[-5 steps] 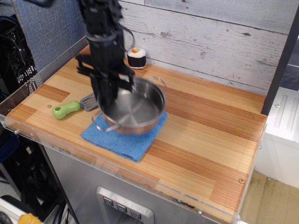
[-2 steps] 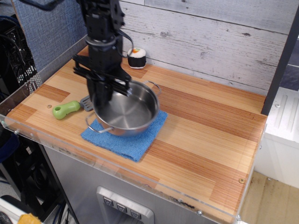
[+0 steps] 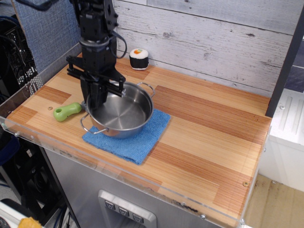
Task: Place the steel pan onto the blue piece of cloth.
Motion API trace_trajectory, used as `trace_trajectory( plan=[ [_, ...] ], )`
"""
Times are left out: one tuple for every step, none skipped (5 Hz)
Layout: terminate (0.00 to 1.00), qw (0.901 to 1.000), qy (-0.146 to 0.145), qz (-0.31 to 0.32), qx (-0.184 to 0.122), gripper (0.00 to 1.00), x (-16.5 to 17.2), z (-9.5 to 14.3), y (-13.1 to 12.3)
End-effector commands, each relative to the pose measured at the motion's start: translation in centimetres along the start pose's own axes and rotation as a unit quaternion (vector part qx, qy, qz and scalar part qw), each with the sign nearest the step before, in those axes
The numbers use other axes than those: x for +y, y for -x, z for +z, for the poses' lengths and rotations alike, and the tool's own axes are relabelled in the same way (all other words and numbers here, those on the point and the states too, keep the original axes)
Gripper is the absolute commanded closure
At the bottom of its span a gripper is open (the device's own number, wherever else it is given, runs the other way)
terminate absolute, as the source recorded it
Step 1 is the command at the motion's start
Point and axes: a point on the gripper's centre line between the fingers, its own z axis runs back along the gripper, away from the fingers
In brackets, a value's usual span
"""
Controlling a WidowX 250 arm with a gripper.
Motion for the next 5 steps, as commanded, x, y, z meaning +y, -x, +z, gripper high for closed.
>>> trace_trajectory(
  plan=[
    [0.00, 0.9999, 0.003, -0.010, 0.010, 1.00, -0.9, -0.8, 0.2],
    [0.00, 0.9998, -0.001, -0.004, 0.017, 1.00, -0.8, -1.3, 0.1],
    [0.00, 0.9995, -0.011, 0.008, 0.028, 0.00, -0.3, -0.8, -0.1],
    [0.00, 0.9996, -0.019, 0.022, 0.004, 0.00, 0.3, 2.5, -0.5],
    [0.00, 0.9981, -0.007, 0.039, -0.047, 0.00, 0.6, 7.6, -1.2]
  ],
)
